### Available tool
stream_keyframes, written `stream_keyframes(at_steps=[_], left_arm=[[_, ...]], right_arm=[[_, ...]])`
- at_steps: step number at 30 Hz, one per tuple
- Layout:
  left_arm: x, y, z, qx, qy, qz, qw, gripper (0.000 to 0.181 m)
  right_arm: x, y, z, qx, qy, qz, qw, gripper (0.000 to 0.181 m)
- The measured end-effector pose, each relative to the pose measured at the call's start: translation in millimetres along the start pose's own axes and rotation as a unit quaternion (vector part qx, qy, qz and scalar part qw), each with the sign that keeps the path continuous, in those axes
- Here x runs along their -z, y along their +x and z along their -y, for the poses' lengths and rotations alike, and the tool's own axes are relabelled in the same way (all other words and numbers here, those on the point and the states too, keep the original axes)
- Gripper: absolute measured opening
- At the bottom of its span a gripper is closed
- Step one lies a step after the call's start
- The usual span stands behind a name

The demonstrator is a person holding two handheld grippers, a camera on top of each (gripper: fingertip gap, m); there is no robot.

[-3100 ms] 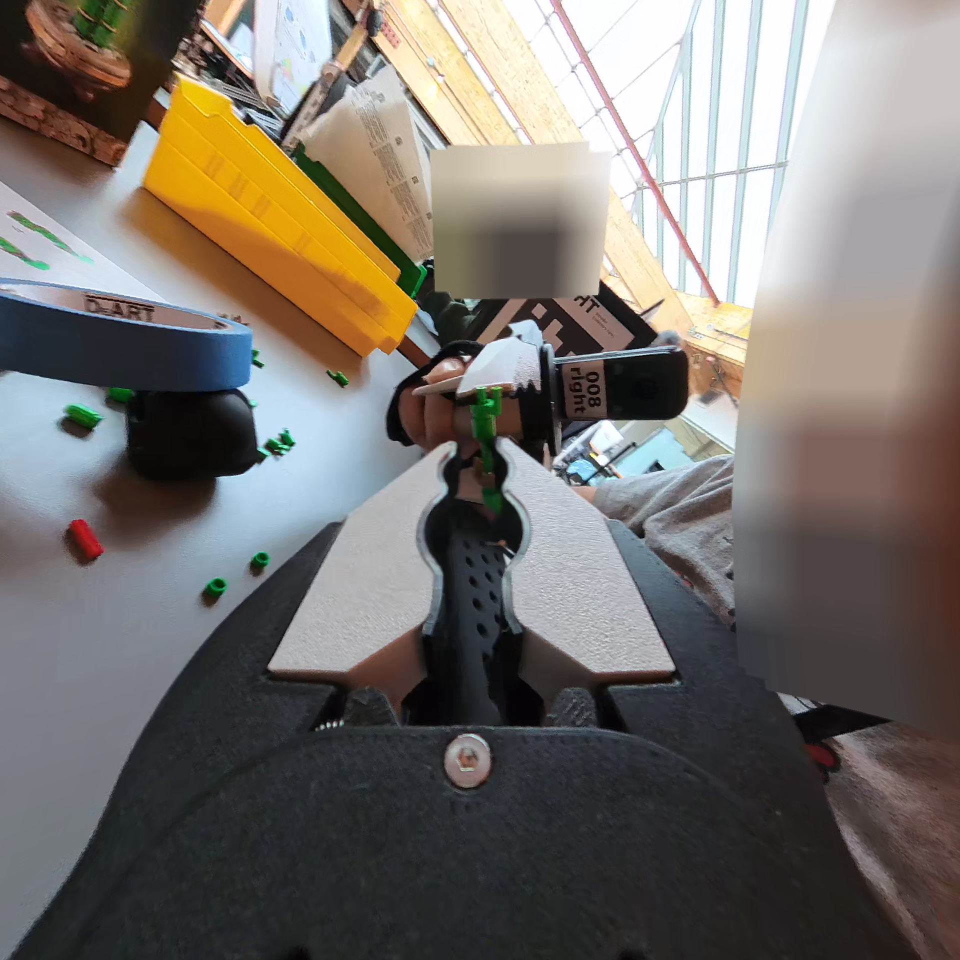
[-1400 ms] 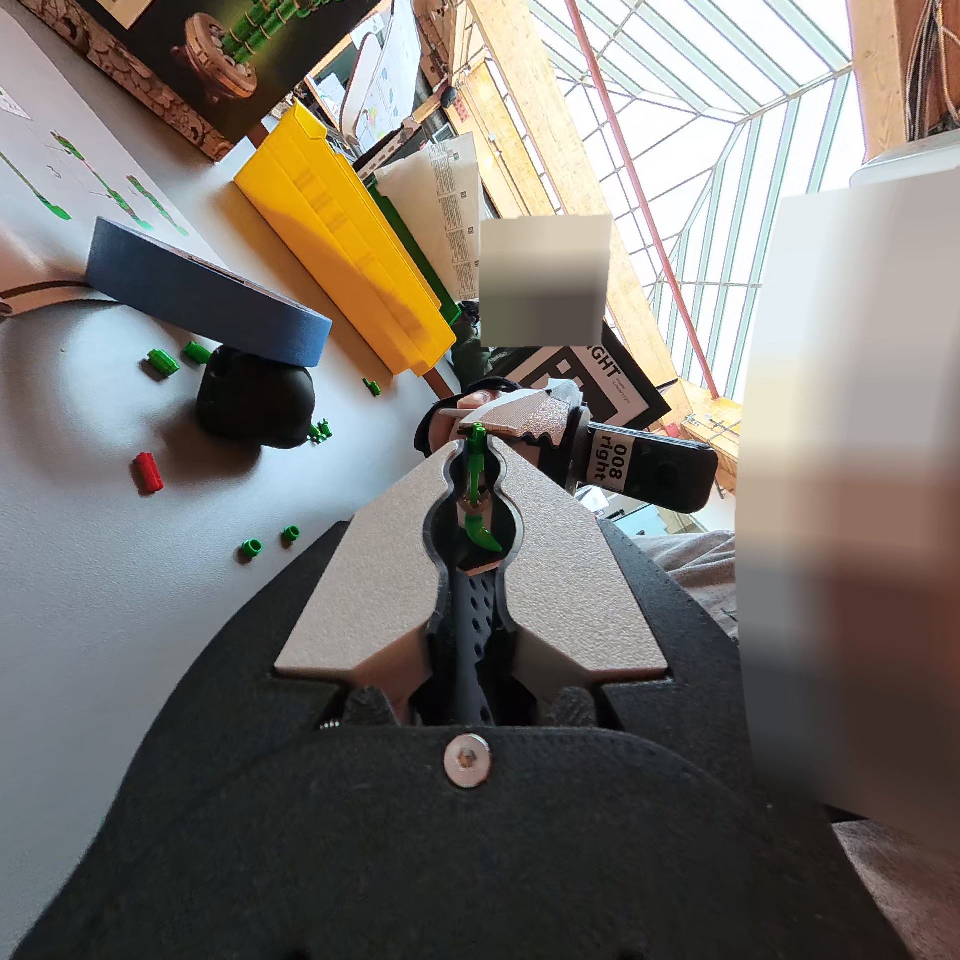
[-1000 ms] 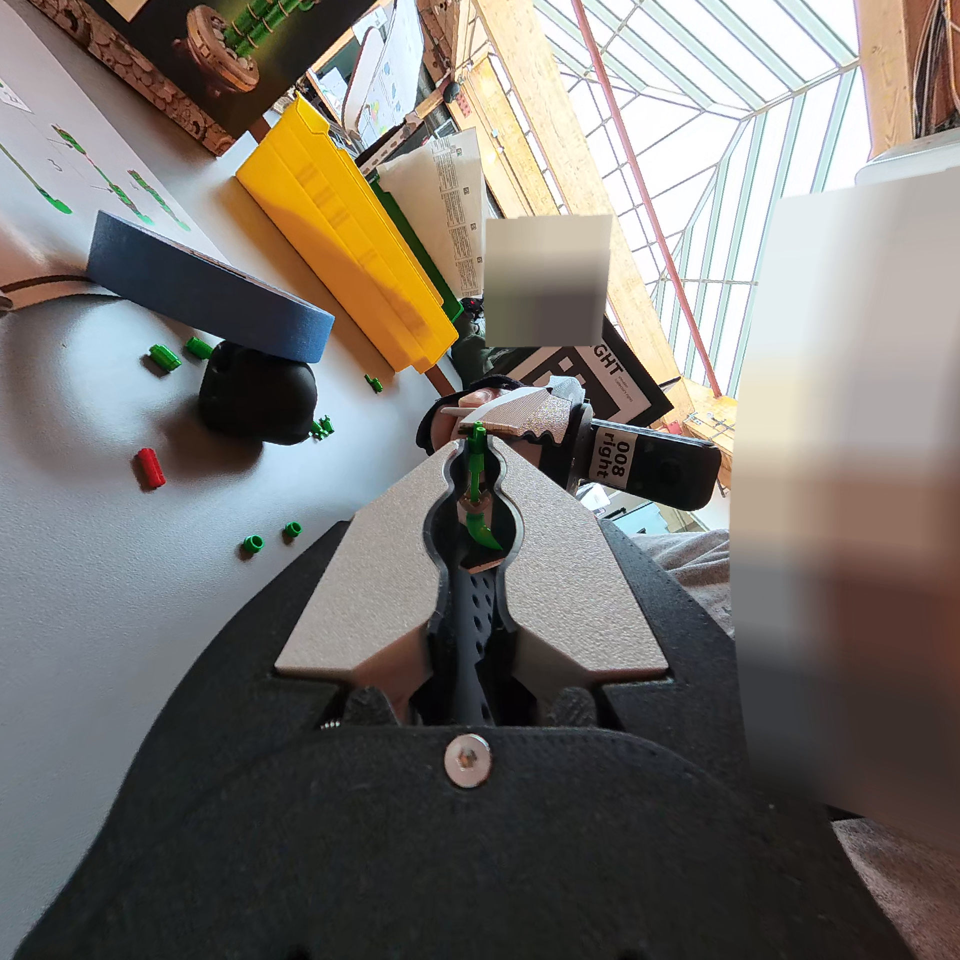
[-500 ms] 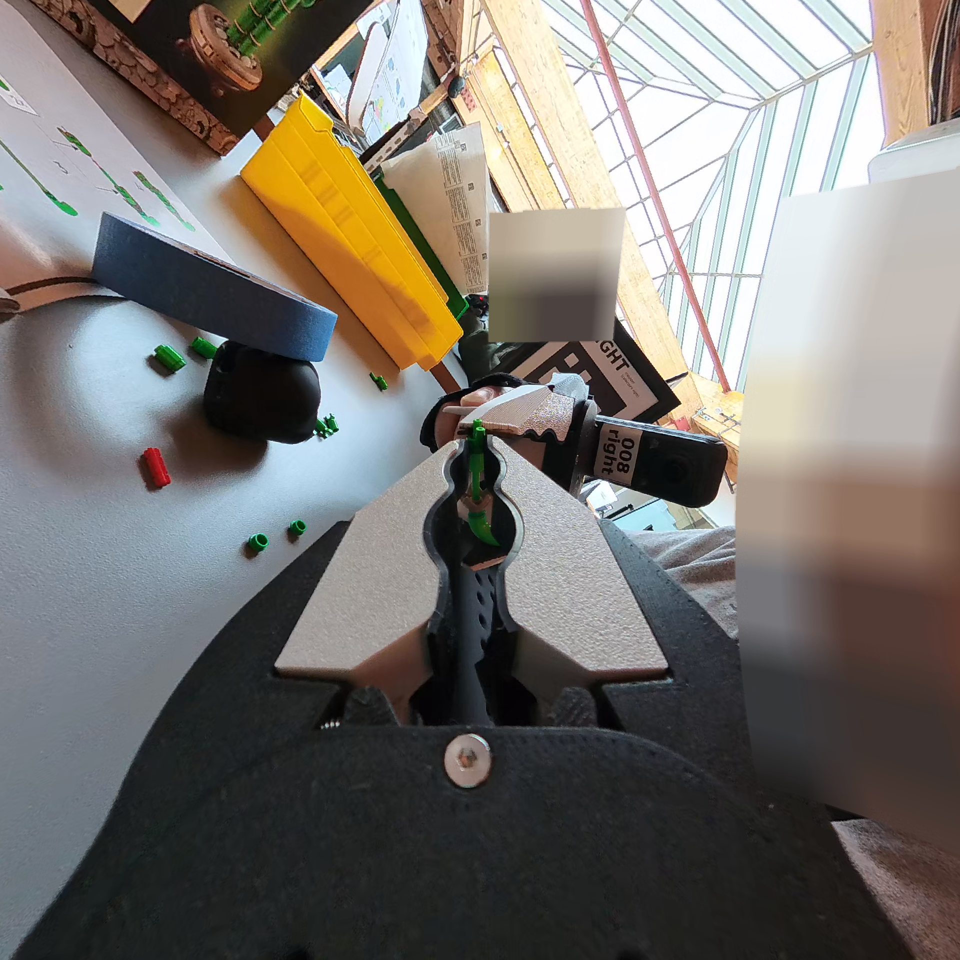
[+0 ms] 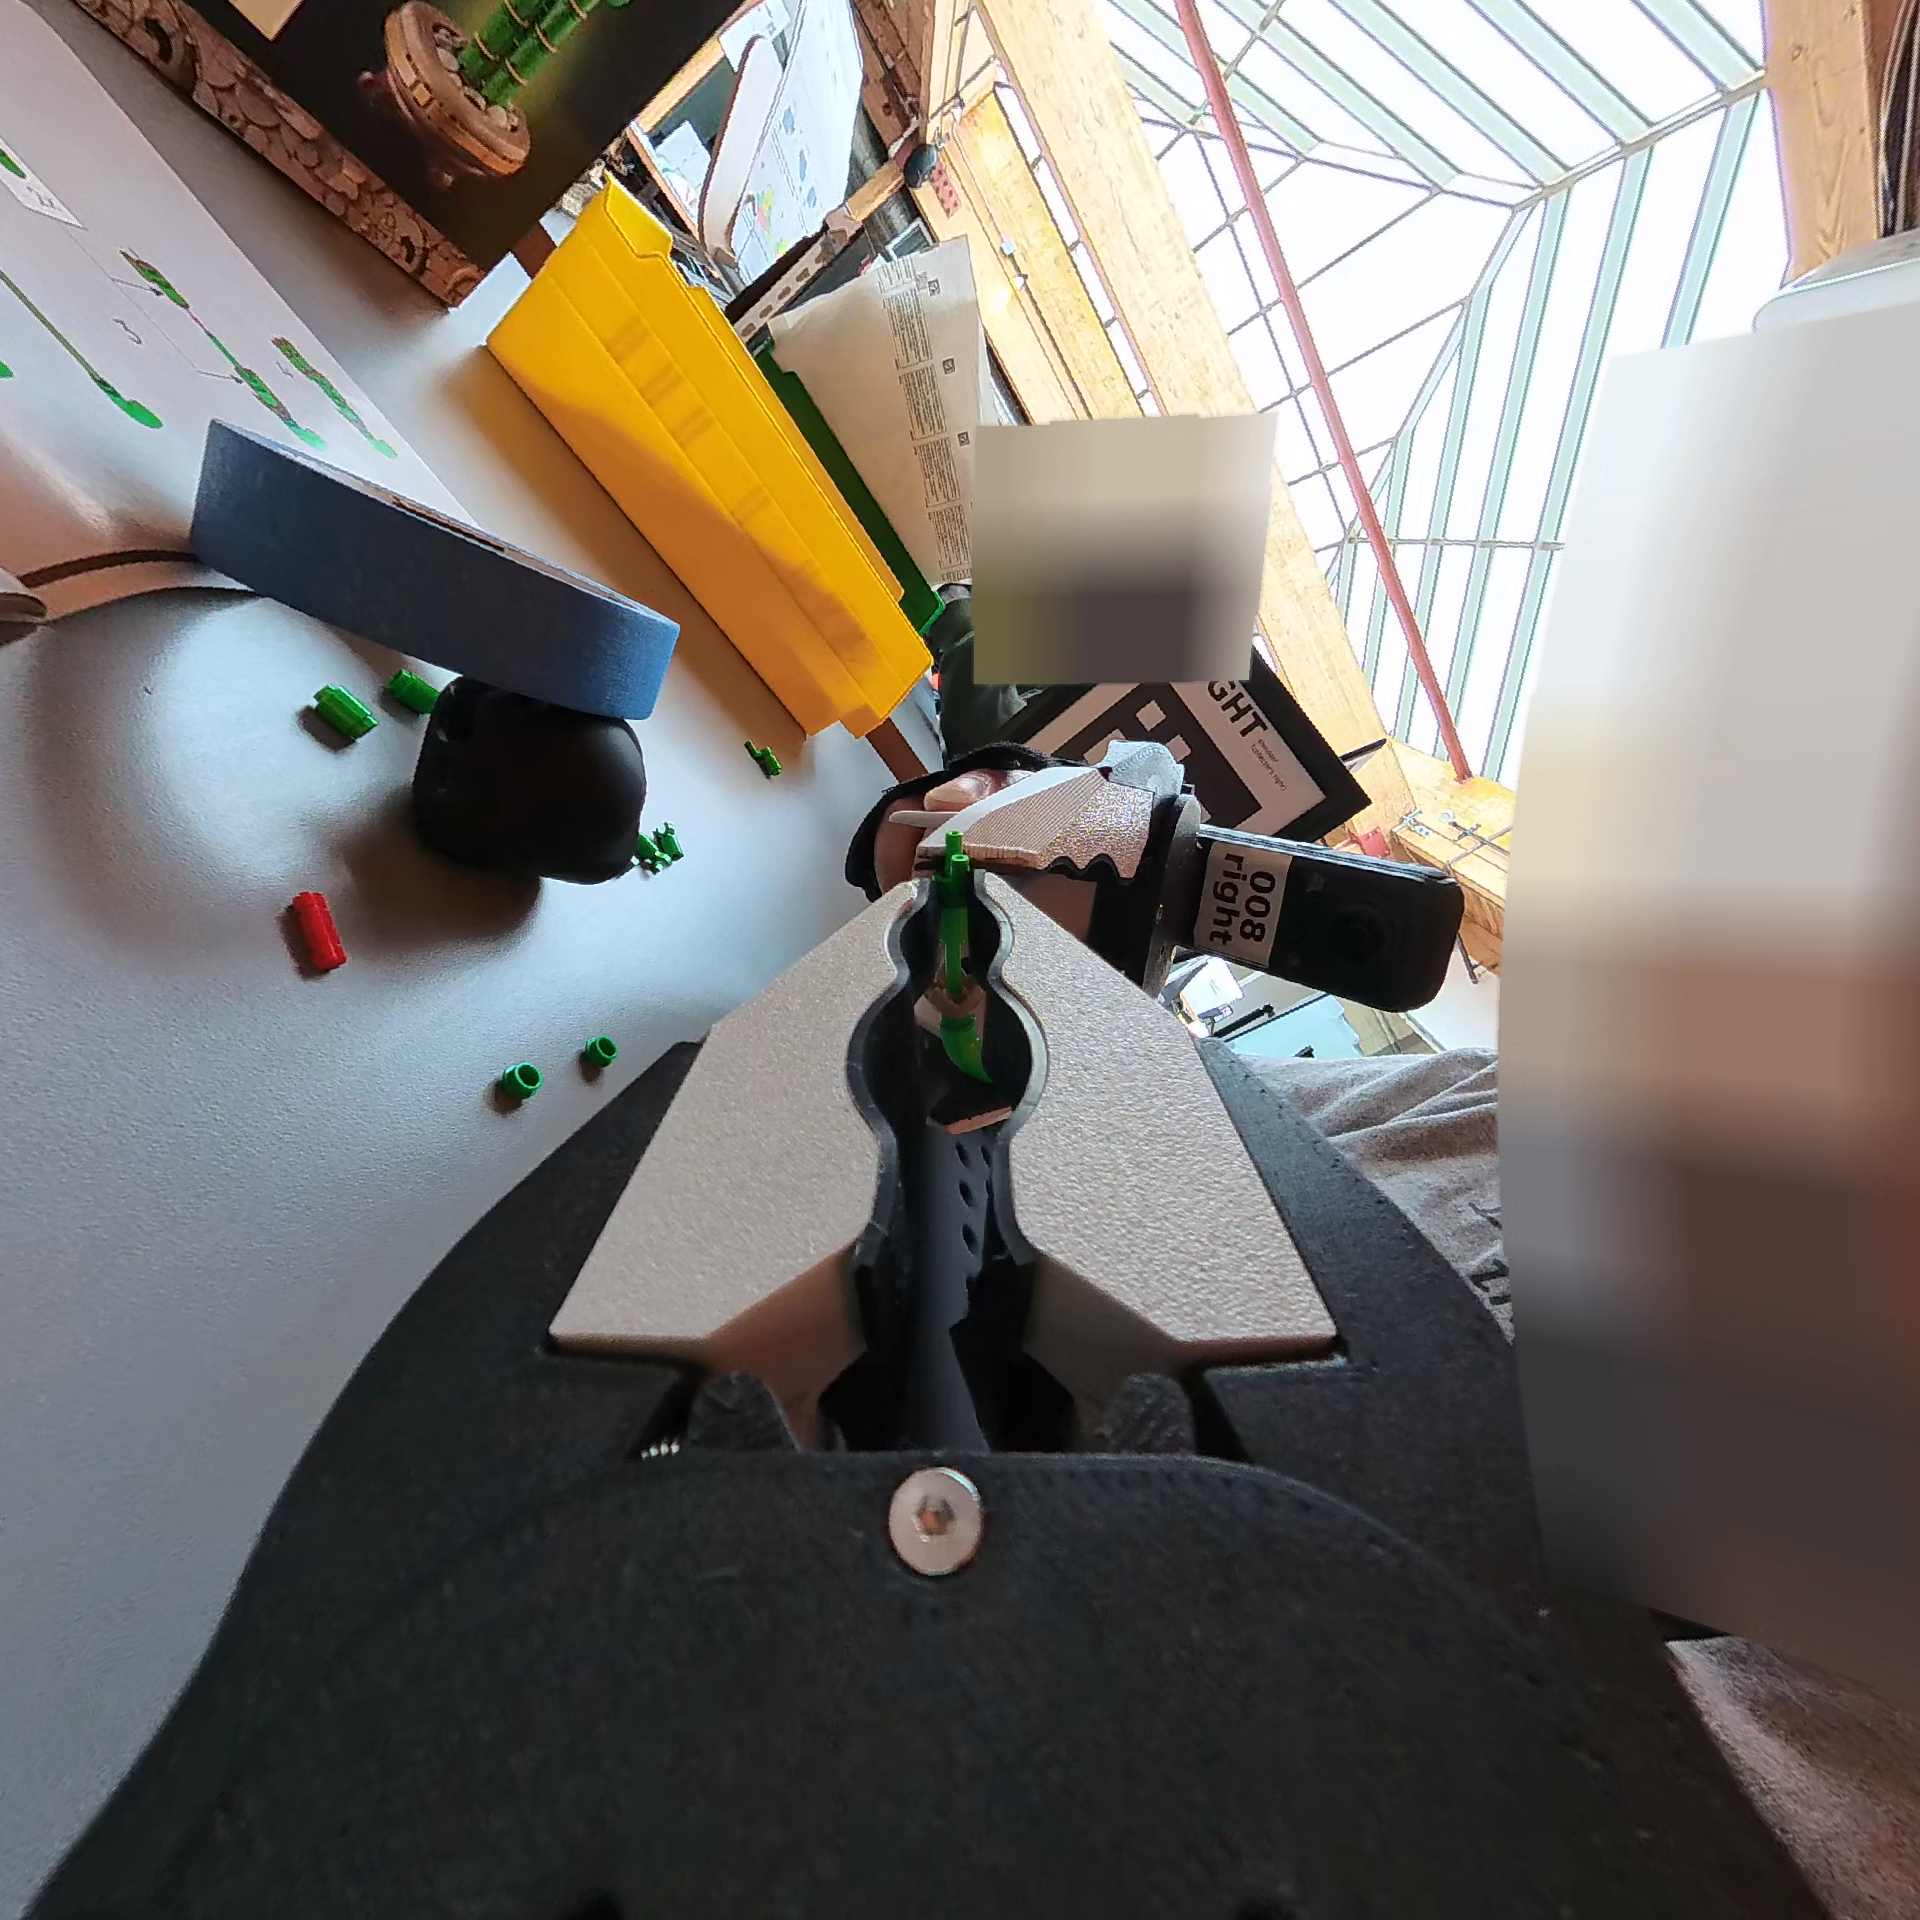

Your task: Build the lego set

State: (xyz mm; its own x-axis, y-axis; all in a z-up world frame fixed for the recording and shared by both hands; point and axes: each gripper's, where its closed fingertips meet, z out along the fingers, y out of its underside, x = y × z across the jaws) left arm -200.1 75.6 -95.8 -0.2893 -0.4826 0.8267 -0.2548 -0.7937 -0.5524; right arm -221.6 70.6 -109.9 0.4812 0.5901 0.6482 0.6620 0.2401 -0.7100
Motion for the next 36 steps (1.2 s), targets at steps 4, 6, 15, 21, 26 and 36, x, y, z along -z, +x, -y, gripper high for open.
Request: stream_keyframes(at_steps=[4, 6, 15, 21, 26, 36], left_arm=[[0.1, 0.4, -0.2, -0.002, -0.001, 0.0, 1.0, 0.002], [0.1, 0.4, -0.2, -0.002, -0.001, 0.001, 1.0, 0.002], [0.1, 0.3, -0.5, -0.003, -0.002, 0.002, 1.0, 0.002], [0.0, 0.3, -1.1, -0.004, -0.003, 0.003, 1.0, 0.002], [-0.3, 0.2, -1.8, -0.003, -0.005, 0.002, 1.0, 0.002], [-1.0, -0.1, -2.9, -0.005, -0.008, 0.004, 1.0, 0.002]], right_arm=[[0.1, 0.2, 0.4, -0.001, 0.001, 0.0, 1.0, 0.045], [0.1, 0.5, 0.5, -0.001, 0.001, -0.001, 1.0, 0.045], [0.1, 1.1, 0.3, -0.001, 0.0, -0.002, 1.0, 0.044], [0.2, 1.5, 0.4, 0.0, 0.0, -0.004, 1.0, 0.042], [0.6, 2.3, 0.0, -0.001, 0.0, -0.005, 1.0, 0.04], [1.1, 4.2, -1.0, 0.001, 0.0, -0.011, 1.0, 0.035]])
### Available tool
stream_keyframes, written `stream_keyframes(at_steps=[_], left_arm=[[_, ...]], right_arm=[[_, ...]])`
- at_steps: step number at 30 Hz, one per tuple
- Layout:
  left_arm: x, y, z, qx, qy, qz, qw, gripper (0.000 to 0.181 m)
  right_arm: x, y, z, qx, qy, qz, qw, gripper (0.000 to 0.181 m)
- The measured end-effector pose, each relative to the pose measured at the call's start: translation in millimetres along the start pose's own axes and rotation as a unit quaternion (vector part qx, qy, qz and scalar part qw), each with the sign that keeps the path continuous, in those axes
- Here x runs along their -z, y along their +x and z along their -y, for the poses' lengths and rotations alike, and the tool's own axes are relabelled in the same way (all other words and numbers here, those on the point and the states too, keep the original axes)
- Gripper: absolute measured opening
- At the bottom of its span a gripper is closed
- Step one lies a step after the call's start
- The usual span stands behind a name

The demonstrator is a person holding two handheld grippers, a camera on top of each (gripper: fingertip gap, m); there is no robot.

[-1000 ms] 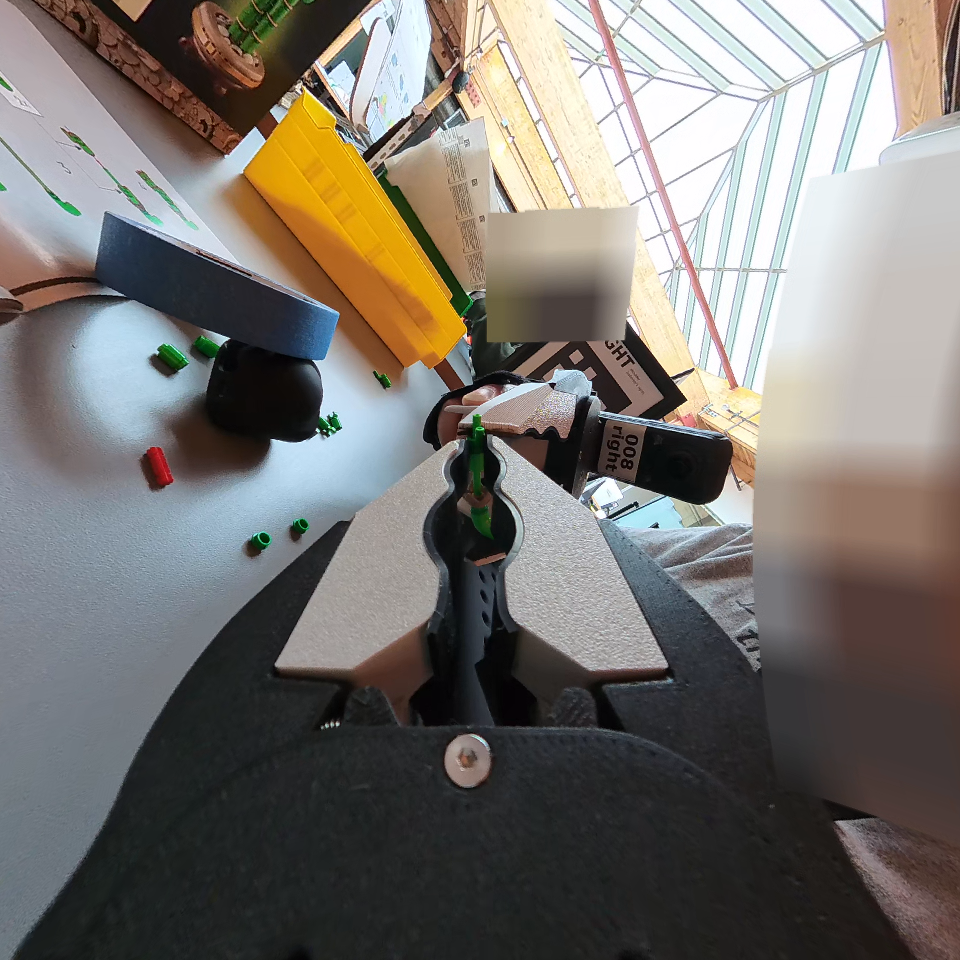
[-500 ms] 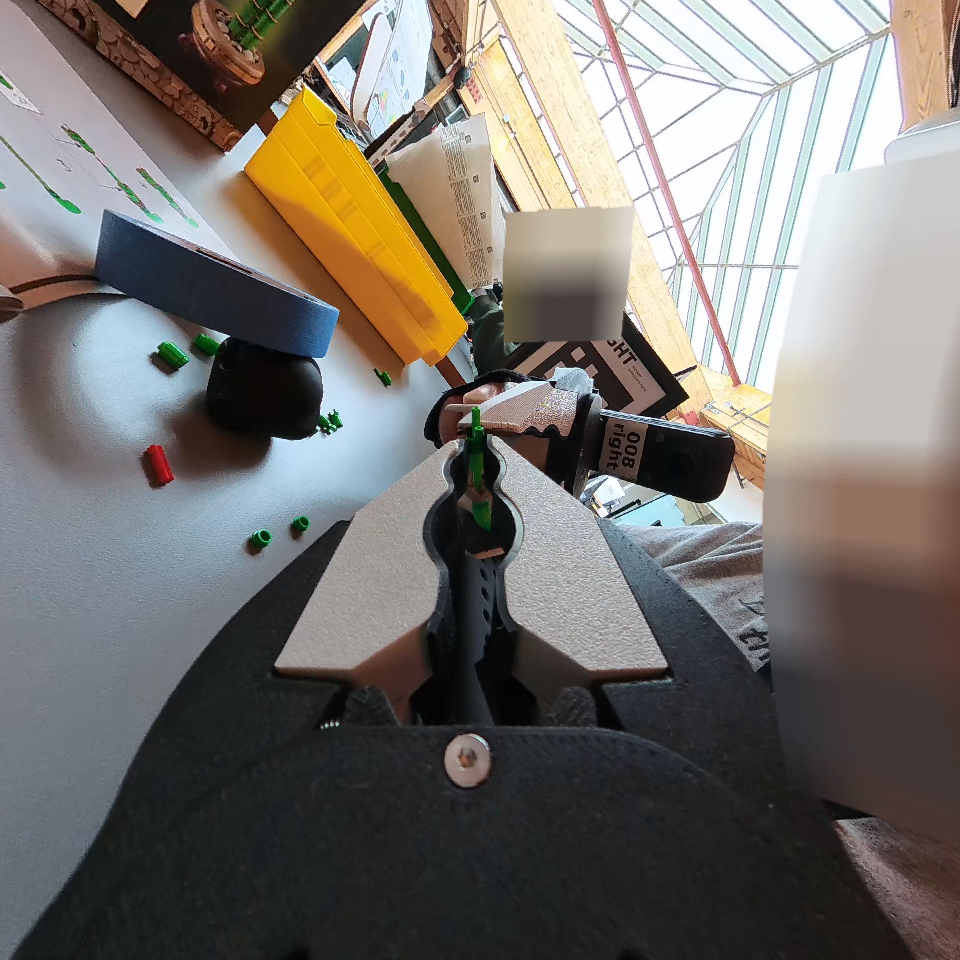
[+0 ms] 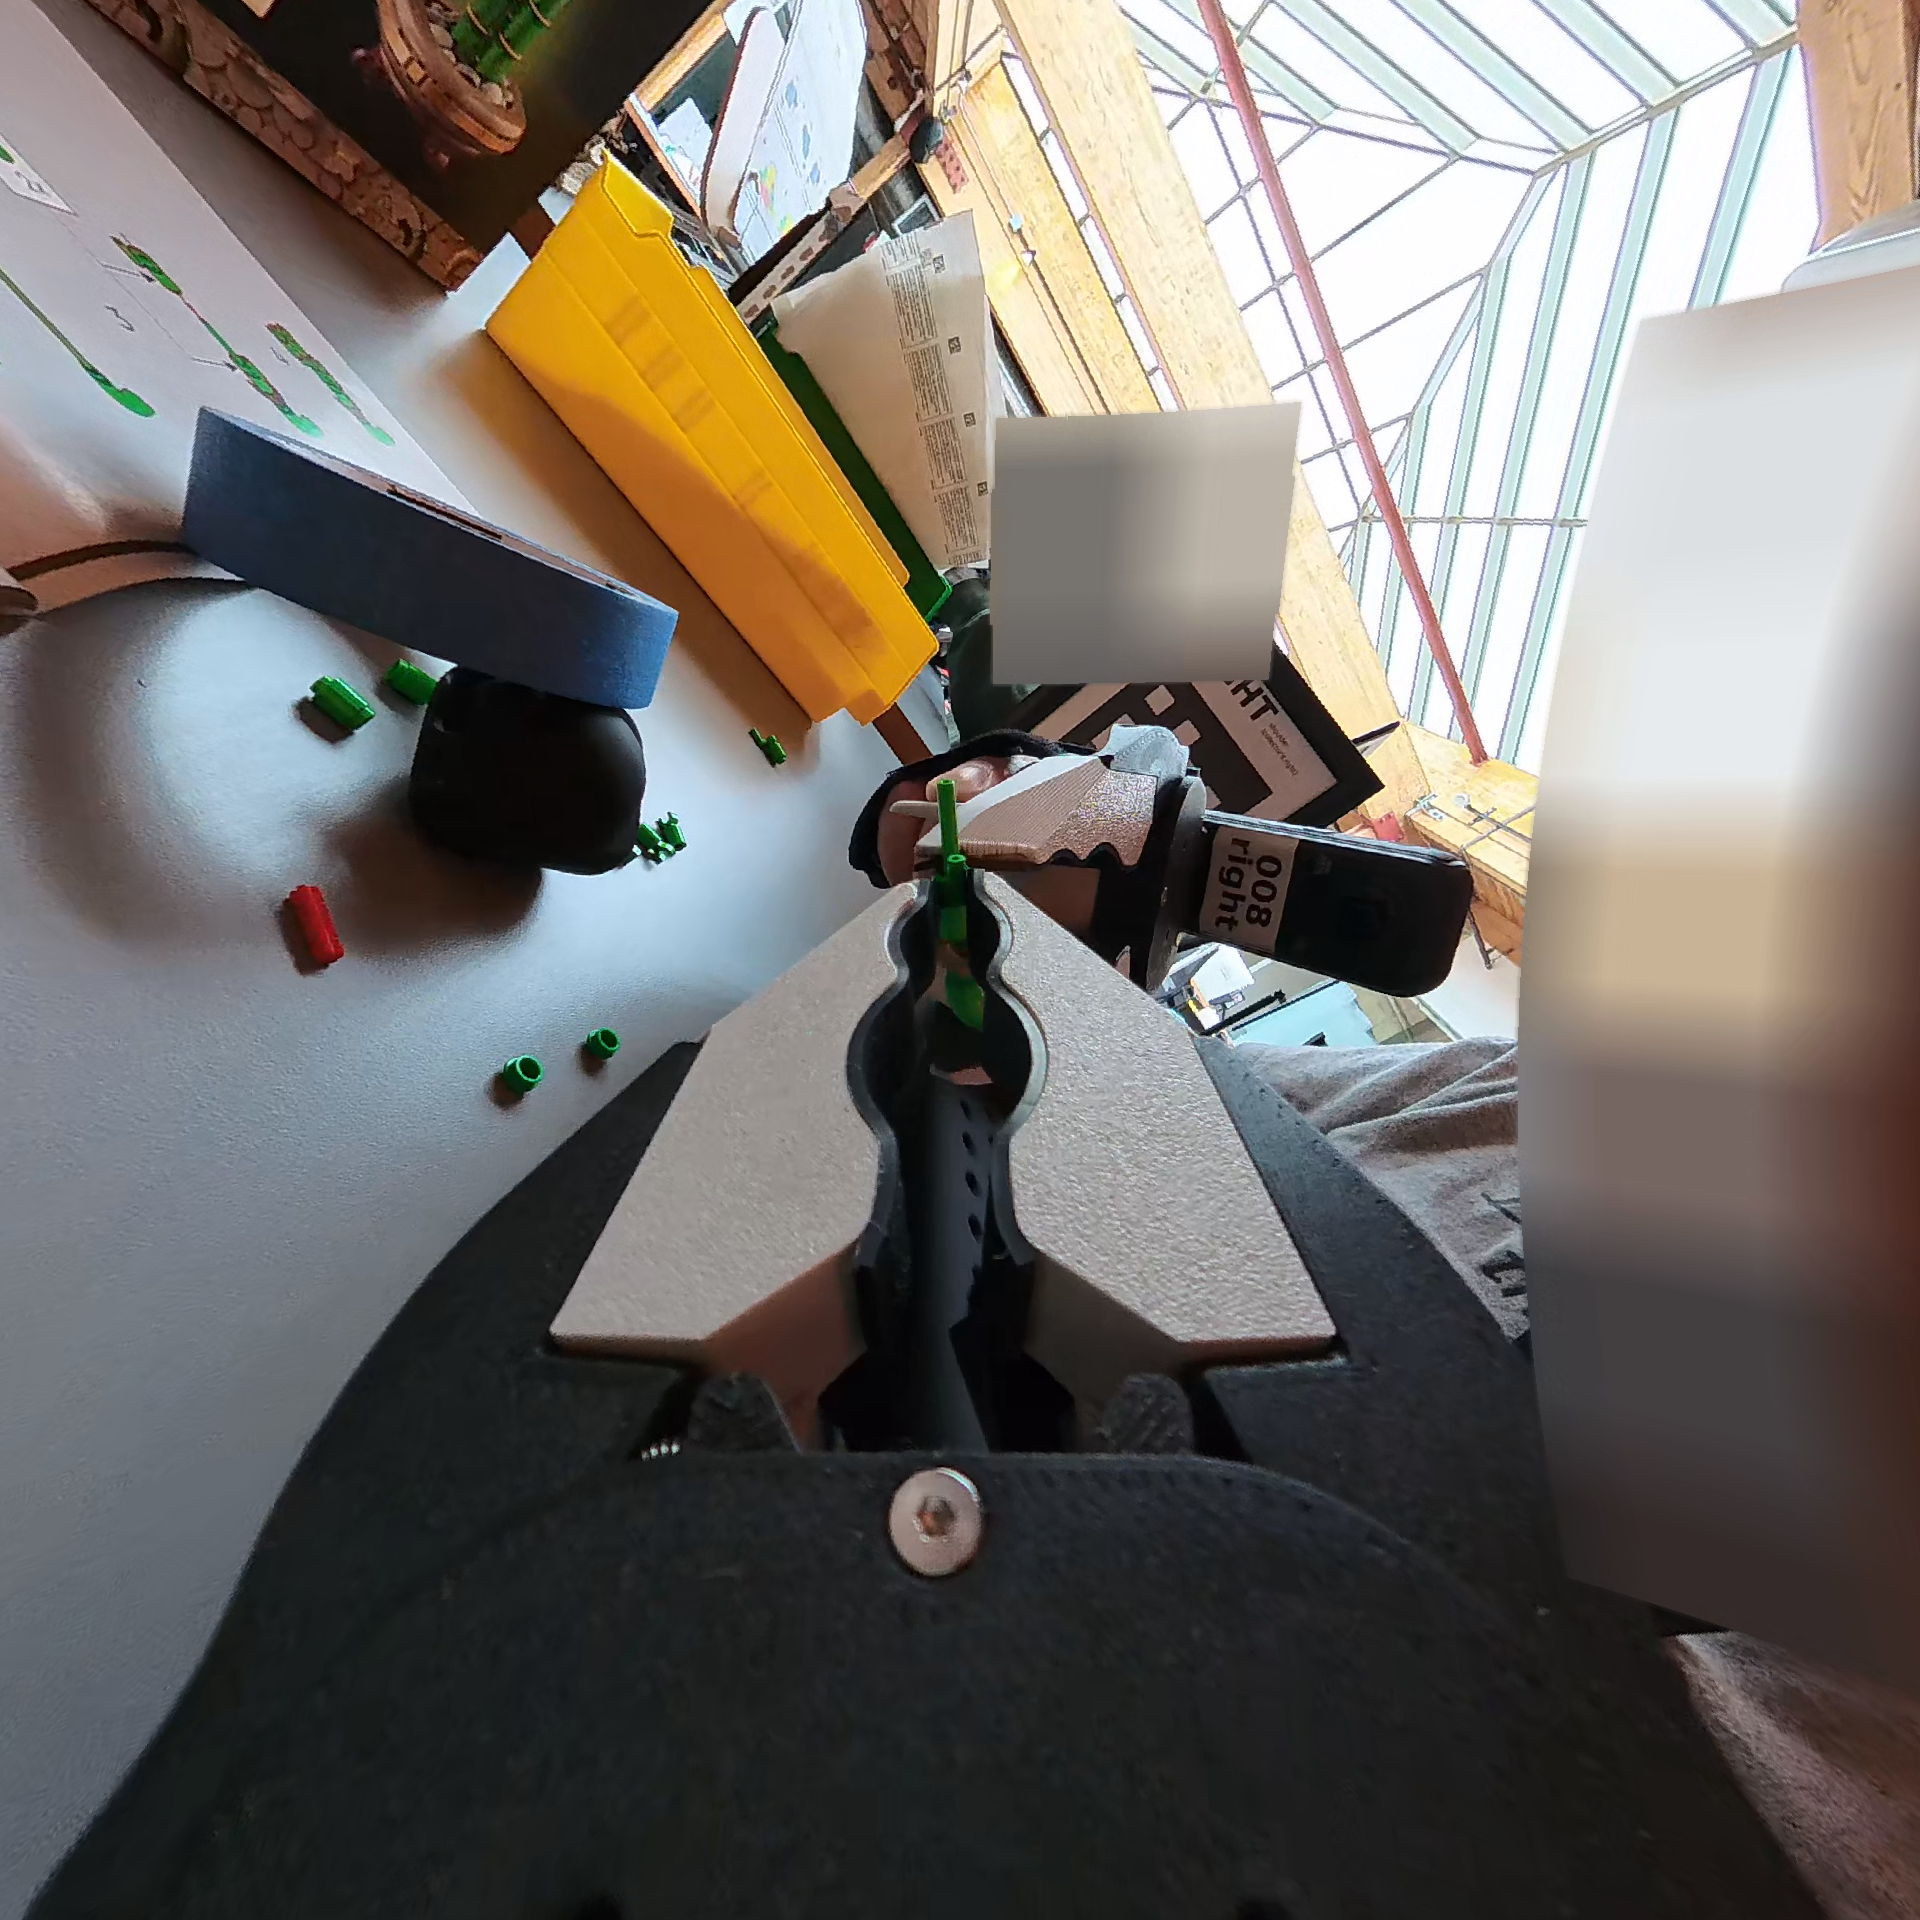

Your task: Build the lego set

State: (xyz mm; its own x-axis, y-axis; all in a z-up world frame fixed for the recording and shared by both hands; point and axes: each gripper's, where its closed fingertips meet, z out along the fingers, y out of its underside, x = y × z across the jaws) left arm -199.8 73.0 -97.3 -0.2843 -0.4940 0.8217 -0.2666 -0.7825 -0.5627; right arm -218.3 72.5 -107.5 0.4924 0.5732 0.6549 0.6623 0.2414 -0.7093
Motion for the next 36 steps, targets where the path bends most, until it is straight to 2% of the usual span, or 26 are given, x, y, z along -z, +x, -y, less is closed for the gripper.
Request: stream_keyframes(at_steps=[13, 18, 24, 29, 32, 36], left_arm=[[0.1, 0.2, -1.0, -0.009, -0.005, 0.004, 1.0, 0.002], [-0.2, 6.7, 6.3, -0.014, 0.014, -0.012, 1.0, 0.002], [3.2, 14.7, 12.4, 0.006, 0.031, -0.044, 0.999, 0.013], [5.6, 13.2, 13.9, -0.014, 0.032, -0.028, 0.999, 0.008], [6.7, 15.2, 15.2, -0.024, 0.035, -0.03, 0.999, 0.001], [6.1, 16.0, 15.0, -0.022, 0.035, -0.035, 0.999, 0.0]], right_arm=[[0.1, 0.2, -0.1, 0.007, -0.001, -0.004, 1.0, 0.033], [0.7, 6.0, 3.9, 0.006, 0.014, -0.021, 1.0, 0.033], [-1.5, 3.6, 8.7, 0.068, 0.016, -0.05, 0.996, 0.035], [0.5, 13.2, 8.8, 0.058, 0.014, -0.075, 0.995, 0.035], [0.6, 13.7, 8.1, 0.054, 0.014, -0.075, 0.996, 0.036], [-0.7, 12.4, 7.8, 0.053, 0.015, -0.071, 0.996, 0.036]])
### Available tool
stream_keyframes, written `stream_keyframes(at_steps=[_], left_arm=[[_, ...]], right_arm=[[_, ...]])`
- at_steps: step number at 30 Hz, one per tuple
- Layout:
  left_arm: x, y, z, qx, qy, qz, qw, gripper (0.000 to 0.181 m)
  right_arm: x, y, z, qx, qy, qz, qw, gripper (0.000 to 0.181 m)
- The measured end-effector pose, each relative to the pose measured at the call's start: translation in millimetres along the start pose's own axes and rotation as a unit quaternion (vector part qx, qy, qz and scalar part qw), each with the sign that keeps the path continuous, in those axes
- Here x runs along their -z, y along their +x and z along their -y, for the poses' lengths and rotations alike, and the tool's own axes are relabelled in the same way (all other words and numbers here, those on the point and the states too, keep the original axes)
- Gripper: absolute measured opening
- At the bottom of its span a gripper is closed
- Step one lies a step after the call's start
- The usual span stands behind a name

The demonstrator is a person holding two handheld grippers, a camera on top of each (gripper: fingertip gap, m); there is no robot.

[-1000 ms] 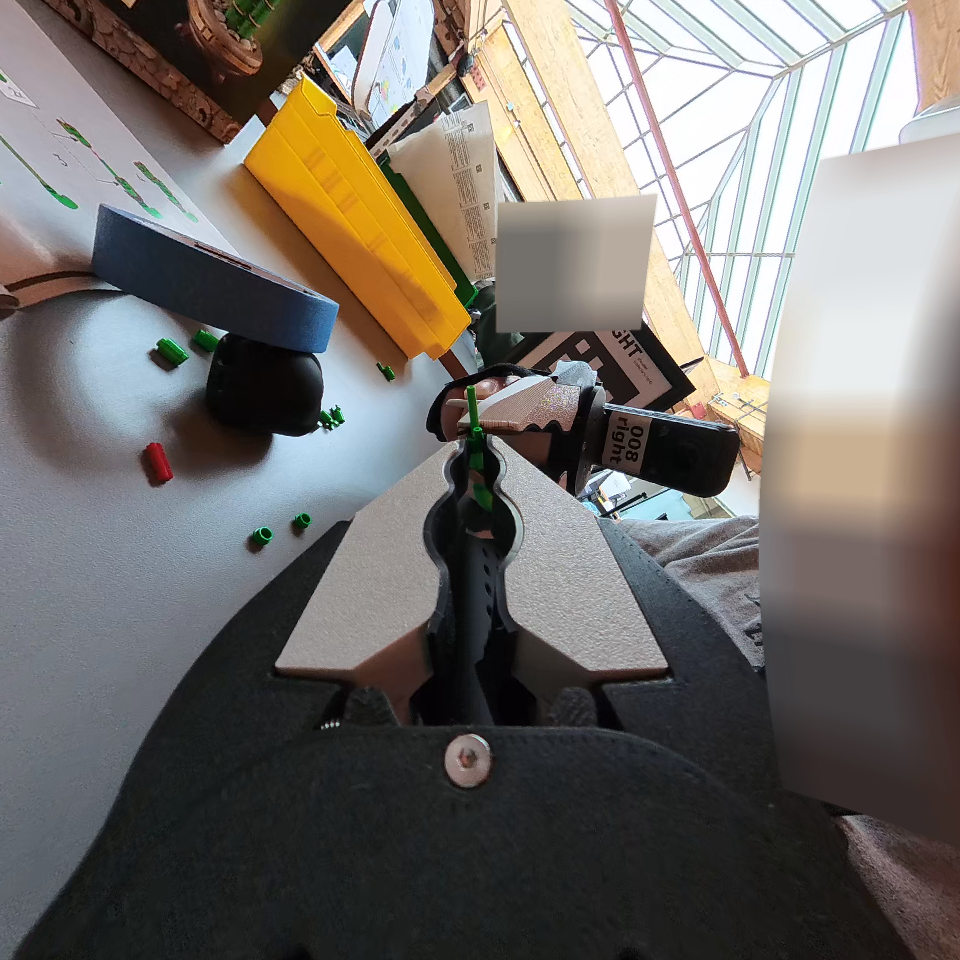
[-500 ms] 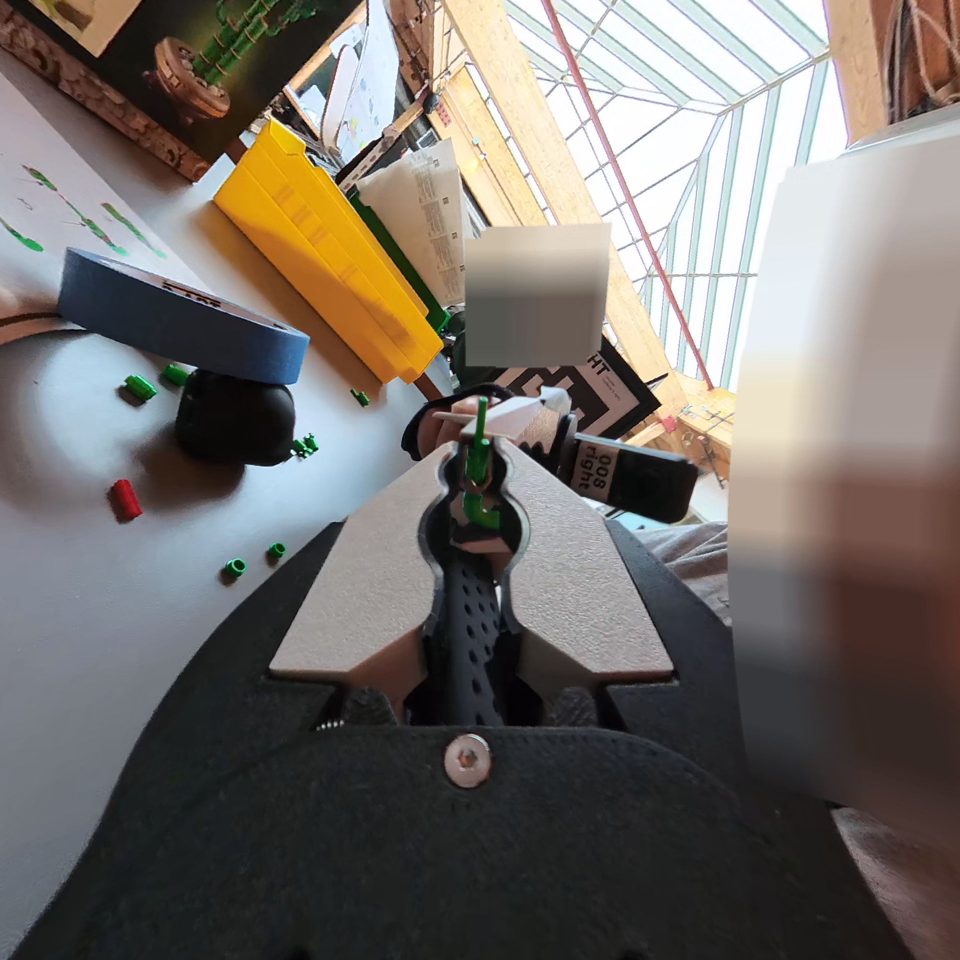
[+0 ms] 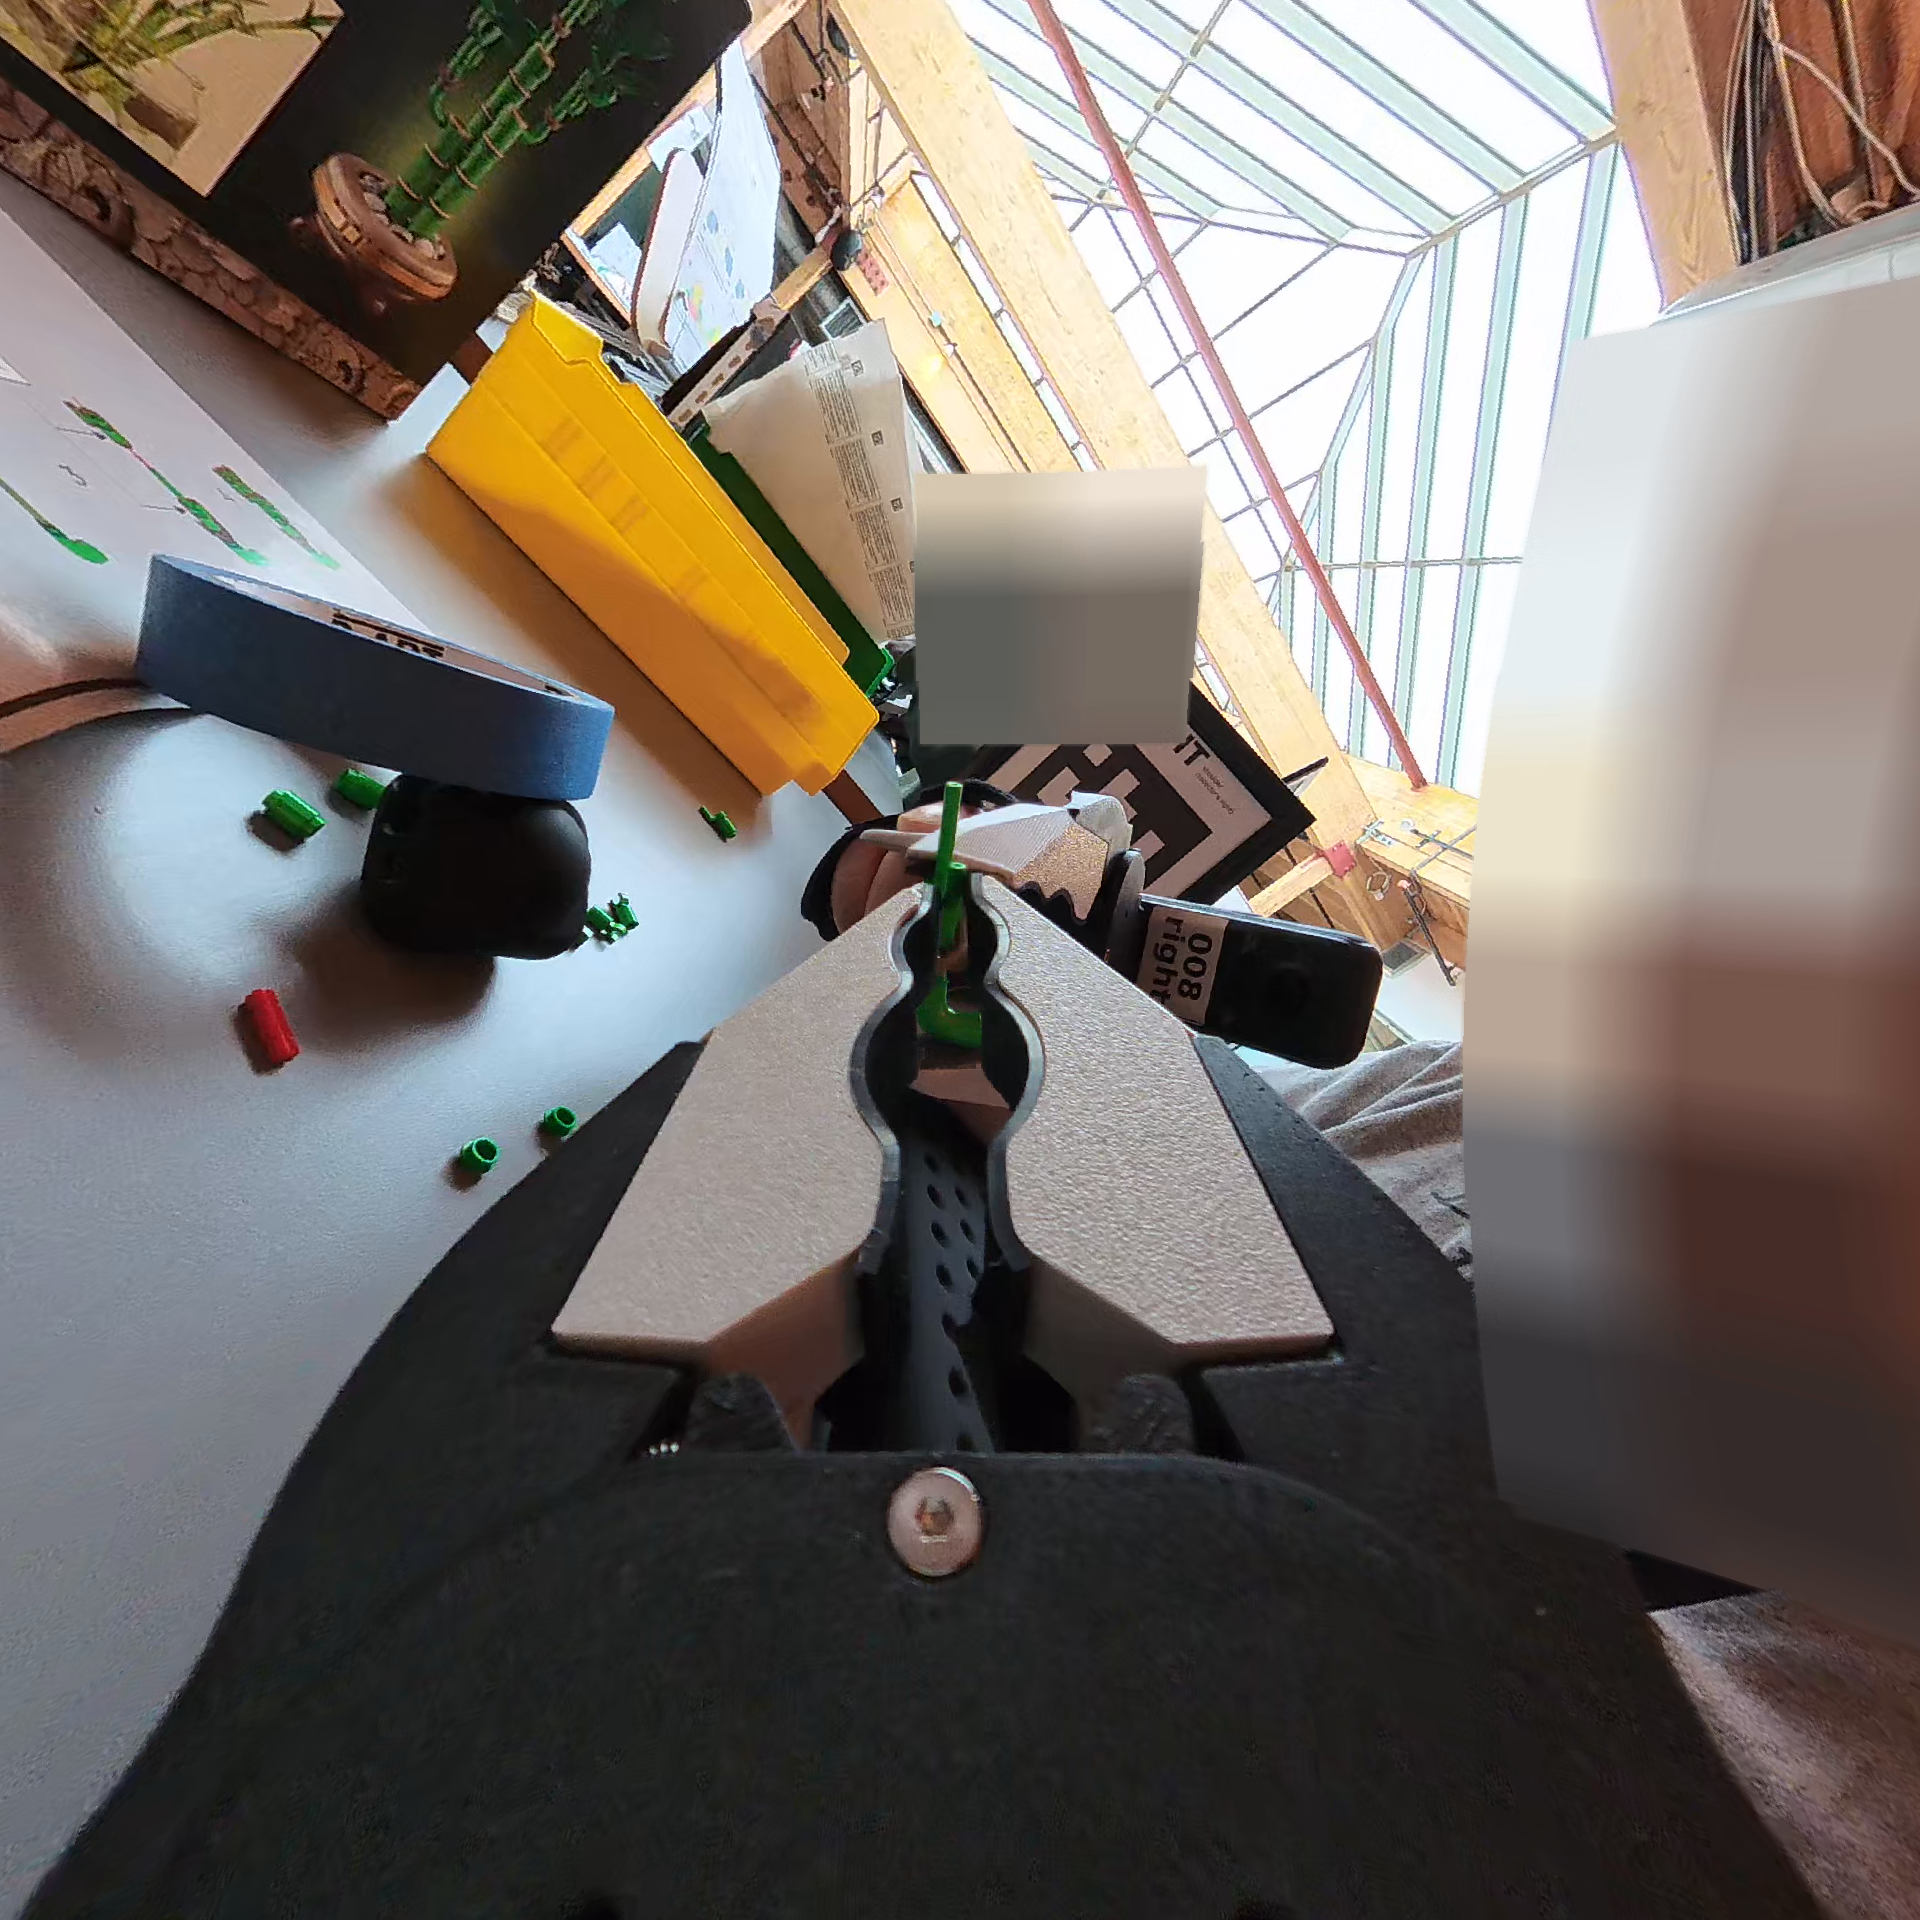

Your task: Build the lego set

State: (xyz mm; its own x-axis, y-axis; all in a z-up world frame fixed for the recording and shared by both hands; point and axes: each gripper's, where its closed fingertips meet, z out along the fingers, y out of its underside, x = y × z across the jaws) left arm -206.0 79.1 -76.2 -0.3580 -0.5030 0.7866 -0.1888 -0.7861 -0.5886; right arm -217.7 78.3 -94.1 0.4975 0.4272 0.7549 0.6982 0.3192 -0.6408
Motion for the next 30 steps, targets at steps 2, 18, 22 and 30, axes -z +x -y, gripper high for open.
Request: stream_keyframes(at_steps=[2, 18, 22, 30], left_arm=[[-0.6, -1.4, -0.7, -0.005, -0.002, 0.006, 1.0, 0.0], [0.3, -16.8, -8.7, -0.047, -0.035, 0.074, 0.996, 0.0], [0.5, -16.7, -9.2, -0.054, -0.038, 0.075, 0.995, 0.0], [3.6, -16.8, -12.3, -0.082, -0.058, 0.087, 0.991, 0.0]], right_arm=[[-1.0, -0.6, -1.4, 0.003, -0.003, 0.0, 1.0, 0.036], [-5.1, -9.6, -14.6, -0.031, -0.029, 0.039, 0.998, 0.037], [-4.2, -10.9, -14.4, -0.036, -0.027, 0.046, 0.998, 0.034], [-1.6, -19.9, -12.3, -0.03, -0.017, 0.074, 0.997, 0.038]])
